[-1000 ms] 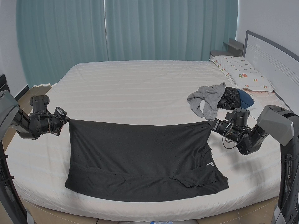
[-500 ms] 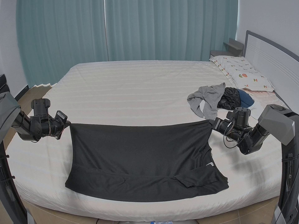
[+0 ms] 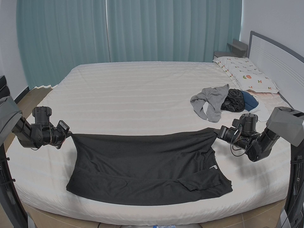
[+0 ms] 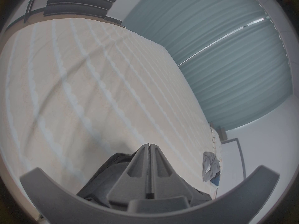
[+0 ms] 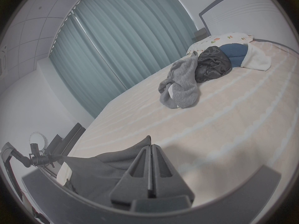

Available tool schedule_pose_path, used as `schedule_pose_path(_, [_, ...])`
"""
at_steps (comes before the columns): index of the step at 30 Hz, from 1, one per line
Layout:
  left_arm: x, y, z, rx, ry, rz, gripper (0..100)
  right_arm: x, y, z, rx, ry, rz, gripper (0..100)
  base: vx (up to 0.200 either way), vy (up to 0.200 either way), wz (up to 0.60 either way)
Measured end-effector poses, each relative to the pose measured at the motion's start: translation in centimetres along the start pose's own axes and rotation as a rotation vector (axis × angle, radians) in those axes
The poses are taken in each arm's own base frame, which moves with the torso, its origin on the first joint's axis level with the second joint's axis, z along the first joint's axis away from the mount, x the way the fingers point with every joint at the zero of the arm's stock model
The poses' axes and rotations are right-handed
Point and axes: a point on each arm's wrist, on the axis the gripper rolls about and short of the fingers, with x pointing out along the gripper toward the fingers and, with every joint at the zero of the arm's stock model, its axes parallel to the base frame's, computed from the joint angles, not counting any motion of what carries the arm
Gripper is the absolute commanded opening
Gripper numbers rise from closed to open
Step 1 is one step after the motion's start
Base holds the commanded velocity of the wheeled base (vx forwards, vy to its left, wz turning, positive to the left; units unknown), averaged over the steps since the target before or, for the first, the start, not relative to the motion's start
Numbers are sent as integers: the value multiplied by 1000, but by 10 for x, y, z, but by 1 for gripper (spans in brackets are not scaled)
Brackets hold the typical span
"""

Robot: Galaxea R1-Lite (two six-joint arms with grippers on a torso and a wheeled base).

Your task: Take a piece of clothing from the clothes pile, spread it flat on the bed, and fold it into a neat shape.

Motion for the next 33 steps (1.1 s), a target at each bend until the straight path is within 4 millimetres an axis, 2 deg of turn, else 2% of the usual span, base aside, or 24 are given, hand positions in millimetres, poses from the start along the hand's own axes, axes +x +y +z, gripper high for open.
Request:
schedule_pose_path(4, [-6,7,-7,54,18,24,0,-16,0,-10,7,59,5,0,0,0,0])
schedule_pose_path(9, [-20,25,-25,148,74,79,0,-42,-2,-29,8,154,-2,0,0,0,0])
schedule_pose_path(14, [-36,38,-42,234,128,120,0,-62,-6,-47,-70,233,-17,0,0,0,0])
schedule_pose_path(20, [-48,53,-58,302,191,162,0,-72,-14,-65,-95,304,-44,0,0,0,0])
schedule_pose_path(27, [-46,61,-63,294,217,184,0,-73,-21,-74,-82,341,-64,0,0,0,0])
schedule_pose_path(28, [-45,62,-64,293,222,188,0,-73,-22,-76,-80,349,-67,100,0,0,0])
schedule_pose_path(29, [-44,63,-65,291,228,191,100,-74,-23,-77,-77,357,-71,100,0,0,0])
schedule_pose_path(33, [-43,65,-67,289,238,196,100,-74,-24,-78,-69,358,-72,100,0,0,0])
